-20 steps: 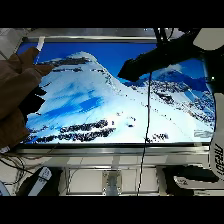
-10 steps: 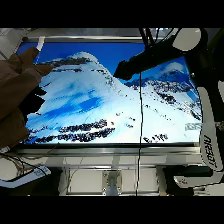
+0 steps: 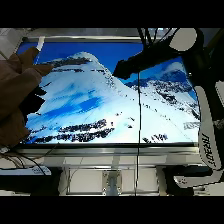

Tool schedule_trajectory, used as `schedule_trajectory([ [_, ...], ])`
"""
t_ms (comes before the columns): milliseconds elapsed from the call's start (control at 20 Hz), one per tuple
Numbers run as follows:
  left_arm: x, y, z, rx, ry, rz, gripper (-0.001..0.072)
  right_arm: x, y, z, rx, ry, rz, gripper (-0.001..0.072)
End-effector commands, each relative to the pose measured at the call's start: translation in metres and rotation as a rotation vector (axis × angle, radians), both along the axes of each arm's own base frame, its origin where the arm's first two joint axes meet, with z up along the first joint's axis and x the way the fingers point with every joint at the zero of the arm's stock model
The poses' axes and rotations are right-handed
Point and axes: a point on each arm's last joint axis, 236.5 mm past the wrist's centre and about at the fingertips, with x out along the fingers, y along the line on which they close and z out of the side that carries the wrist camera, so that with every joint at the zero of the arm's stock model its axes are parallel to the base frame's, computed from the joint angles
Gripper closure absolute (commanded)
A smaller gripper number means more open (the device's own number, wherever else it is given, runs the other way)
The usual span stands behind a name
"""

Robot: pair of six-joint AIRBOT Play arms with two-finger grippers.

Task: Fold the clothes and pants, and hang the long-sleeved shirts on hangers.

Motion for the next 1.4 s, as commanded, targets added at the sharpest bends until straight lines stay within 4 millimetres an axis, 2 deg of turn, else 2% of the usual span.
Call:
schedule_trajectory([
  [0, 0.021, 0.004, -0.003, 0.032, 0.069, -0.185, -0.0009, 0.002, 0.002, 0.002, 0.014, 0.004, -0.018, 0.0223],
  [200, 0.056, 0.023, 0.007, 0.163, 0.006, -0.288, -0.0006, 0.005, 0.003, 0.004, 0.025, -0.01, -0.026, 0.0224],
  [300, 0.067, 0.027, 0.01, 0.19, -0.025, -0.31, -0.0005, 0.007, 0.003, 0.006, 0.031, -0.017, -0.031, 0.0224],
  [350, 0.067, 0.027, 0.01, 0.192, -0.028, -0.312, 0.0056, 0.008, 0.004, 0.007, 0.034, -0.021, -0.033, 0.0224],
  [400, 0.066, 0.026, 0.01, 0.188, -0.022, -0.308, 0.0446, 0.01, 0.004, 0.008, 0.039, -0.028, -0.036, 0.0224],
  [450, 0.06, 0.023, 0.008, 0.171, -0.004, -0.299, 0.0671, 0.011, 0.004, 0.009, 0.041, -0.031, -0.039, 0.0224],
  [550, 0.05, 0.009, 0.006, 0.128, 0.05, -0.282, 0.0692, 0.01, 0.004, 0.01, 0.039, -0.033, -0.037, 0.0224],
  [650, 0.049, -0.017, 0.014, 0.092, 0.1, -0.293, 0.0693, 0.01, 0.001, 0.02, 0.04, -0.056, -0.038, 0.0225],
  [750, 0.071, -0.055, 0.032, 0.097, 0.039, -0.294, 0.0693, 0.009, -0.009, 0.033, 0.013, -0.105, -0.048, 0.0225],
  [800, 0.091, -0.084, 0.042, 0.086, -0.044, -0.298, 0.0693, 0.01, -0.019, 0.037, -0.023, -0.131, -0.065, 0.0225],
  [850, 0.116, -0.129, 0.052, 0.03, -0.151, -0.336, 0.0693, 0.011, -0.036, 0.04, -0.081, -0.163, -0.097, 0.0225],
  [950, 0.166, -0.25, 0.08, -0.172, -0.407, -0.505, 0.0693, 0.013, -0.083, 0.046, -0.238, -0.228, -0.191, 0.0225],
  [1000, 0.186, -0.323, 0.104, -0.304, -0.554, -0.604, 0.0693, 0.012, -0.11, 0.05, -0.321, -0.254, -0.247, 0.0225],
  [1050, 0.194, -0.391, 0.128, -0.429, -0.674, -0.702, 0.0693, 0.008, -0.137, 0.057, -0.391, -0.27, -0.304, 0.0225],
  [1100, 0.195, -0.461, 0.154, -0.548, -0.777, -0.827, 0.0693, 0.002, -0.159, 0.063, -0.427, -0.274, -0.351, 0.0225],
  [1150, 0.187, -0.519, 0.171, -0.639, -0.842, -0.935, 0.0693, -0.004, -0.178, 0.071, -0.44, -0.276, -0.392, 0.0225],
  [1200, 0.175, -0.571, 0.179, -0.704, -0.876, -1.033, 0.0693, -0.008, -0.193, 0.079, -0.436, -0.285, -0.43, 0.0226],
  [1250, 0.161, -0.615, 0.178, -0.746, -0.878, -1.114, 0.0693, -0.011, -0.207, 0.088, -0.43, -0.297, -0.469, 0.0225],
  [1350, 0.122, -0.695, 0.153, -0.833, -0.812, -1.254, 0.0693, -0.013, -0.238, 0.1, -0.426, -0.314, -0.552, 0.0225],
])
